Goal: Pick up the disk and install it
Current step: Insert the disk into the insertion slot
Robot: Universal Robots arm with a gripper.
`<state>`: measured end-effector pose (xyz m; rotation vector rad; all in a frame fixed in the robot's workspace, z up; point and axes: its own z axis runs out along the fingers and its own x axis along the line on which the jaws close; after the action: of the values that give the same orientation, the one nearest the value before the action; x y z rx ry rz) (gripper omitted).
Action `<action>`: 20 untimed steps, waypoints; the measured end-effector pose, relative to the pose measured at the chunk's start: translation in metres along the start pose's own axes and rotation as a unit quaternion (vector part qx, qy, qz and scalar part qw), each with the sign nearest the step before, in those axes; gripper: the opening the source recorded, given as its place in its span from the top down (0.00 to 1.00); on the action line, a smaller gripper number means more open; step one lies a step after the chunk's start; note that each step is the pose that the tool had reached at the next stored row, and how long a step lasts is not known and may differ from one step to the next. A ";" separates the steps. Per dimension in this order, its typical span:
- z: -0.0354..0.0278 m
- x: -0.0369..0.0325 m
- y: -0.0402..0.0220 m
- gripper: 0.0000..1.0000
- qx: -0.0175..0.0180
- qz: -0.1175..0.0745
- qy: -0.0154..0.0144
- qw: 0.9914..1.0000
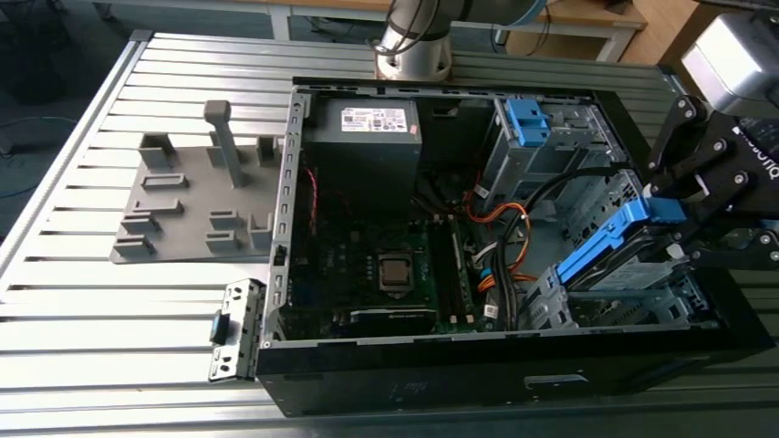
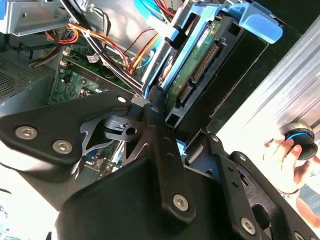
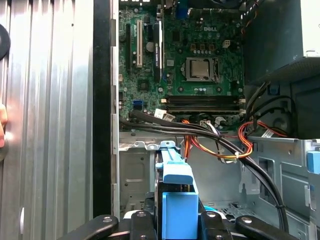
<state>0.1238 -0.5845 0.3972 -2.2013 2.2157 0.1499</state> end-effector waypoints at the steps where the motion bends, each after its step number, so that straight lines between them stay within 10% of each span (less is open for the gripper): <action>1: 0.0007 0.0001 0.0000 0.64 0.000 0.000 0.000 1.000; 20: 0.0038 0.0003 -0.0002 0.64 0.000 0.000 0.000 1.000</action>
<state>0.1238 -0.5845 0.3933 -2.2013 2.2158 0.1498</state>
